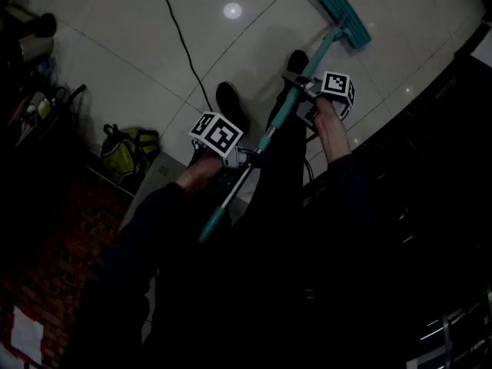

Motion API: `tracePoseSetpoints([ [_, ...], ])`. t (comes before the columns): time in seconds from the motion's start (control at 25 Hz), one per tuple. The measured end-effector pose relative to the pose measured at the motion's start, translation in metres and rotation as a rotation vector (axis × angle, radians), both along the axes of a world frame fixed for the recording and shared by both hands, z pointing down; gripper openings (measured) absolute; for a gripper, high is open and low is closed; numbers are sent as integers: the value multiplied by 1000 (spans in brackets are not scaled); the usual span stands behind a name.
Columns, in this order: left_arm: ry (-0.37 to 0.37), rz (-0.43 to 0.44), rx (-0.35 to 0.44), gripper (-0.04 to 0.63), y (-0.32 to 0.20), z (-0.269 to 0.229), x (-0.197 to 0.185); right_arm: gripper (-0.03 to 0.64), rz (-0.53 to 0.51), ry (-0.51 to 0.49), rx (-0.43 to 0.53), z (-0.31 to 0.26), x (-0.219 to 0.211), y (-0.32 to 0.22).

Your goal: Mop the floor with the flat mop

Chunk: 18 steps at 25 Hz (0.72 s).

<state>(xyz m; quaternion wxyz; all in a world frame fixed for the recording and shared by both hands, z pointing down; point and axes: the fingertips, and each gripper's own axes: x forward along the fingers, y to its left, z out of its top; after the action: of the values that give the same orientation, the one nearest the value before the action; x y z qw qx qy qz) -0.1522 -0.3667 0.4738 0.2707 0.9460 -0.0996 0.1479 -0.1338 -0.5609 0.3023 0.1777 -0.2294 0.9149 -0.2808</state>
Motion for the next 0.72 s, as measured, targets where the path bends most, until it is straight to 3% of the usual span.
tracePoseSetpoints([
  [0.32,-14,-27,12,63,-29,-86,49,137,-48,-28,14,-83,59,-25],
  [0.72,26,23,-27,66,-44,-201,194,135,1,-58,25,-207,184,-49],
])
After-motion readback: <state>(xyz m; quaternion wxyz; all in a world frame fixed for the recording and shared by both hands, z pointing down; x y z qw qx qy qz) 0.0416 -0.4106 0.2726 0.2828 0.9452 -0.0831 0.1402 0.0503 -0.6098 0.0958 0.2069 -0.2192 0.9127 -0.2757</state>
